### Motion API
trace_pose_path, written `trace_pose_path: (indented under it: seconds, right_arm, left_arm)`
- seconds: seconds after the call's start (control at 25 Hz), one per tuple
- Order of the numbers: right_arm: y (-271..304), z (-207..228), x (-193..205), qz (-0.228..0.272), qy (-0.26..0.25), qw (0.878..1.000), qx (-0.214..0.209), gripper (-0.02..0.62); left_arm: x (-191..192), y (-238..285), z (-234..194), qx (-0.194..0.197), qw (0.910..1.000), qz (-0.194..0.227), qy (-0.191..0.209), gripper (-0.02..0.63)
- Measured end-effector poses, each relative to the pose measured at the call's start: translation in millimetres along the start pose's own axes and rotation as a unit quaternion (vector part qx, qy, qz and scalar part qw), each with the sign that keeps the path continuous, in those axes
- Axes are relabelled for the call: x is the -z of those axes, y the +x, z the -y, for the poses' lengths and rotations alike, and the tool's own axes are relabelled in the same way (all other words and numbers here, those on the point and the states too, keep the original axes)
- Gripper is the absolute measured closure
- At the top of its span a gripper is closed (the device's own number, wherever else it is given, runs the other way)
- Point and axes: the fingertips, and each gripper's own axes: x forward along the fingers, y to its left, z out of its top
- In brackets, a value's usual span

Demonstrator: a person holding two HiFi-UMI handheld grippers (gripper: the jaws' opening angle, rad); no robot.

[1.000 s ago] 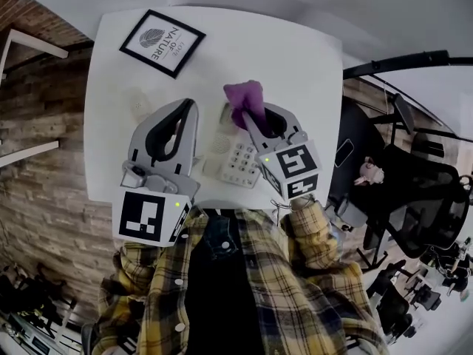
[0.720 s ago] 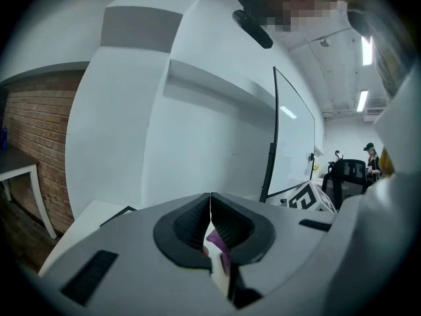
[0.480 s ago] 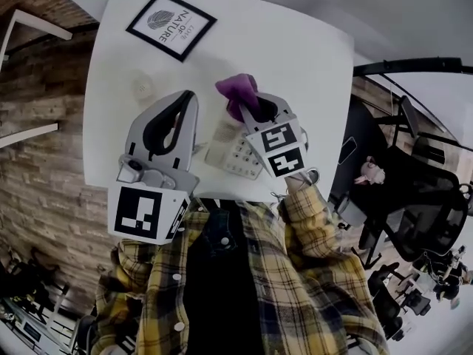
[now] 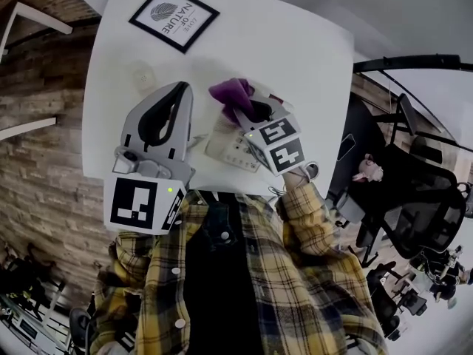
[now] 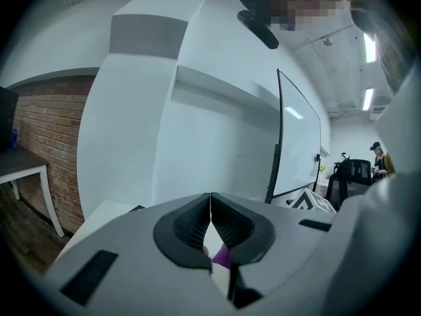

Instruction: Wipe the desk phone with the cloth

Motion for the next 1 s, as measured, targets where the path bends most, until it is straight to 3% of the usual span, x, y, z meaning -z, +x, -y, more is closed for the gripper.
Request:
trace_pose_path:
  seconds: [0.28,0.76,1.0]
  right_arm:
    - [-1,-13,10,0.012,0.007,1.0,-0.01,0.529]
    - [6,-80,48,-0.032,-0.013,0.996,-0.082,0.529]
    - [11,-103,65,-0.051,0.009,0.991,-0.125,0.529]
  left_arm:
    - [1,-10,-1,-0.005,1.0,0.002,0.0,0.589]
    - [0,-9,12,0.005,0.9999,0.008,0.013,0.589]
    - [1,-12,10,-0.001,0.9999,0.005,0.013,0.589]
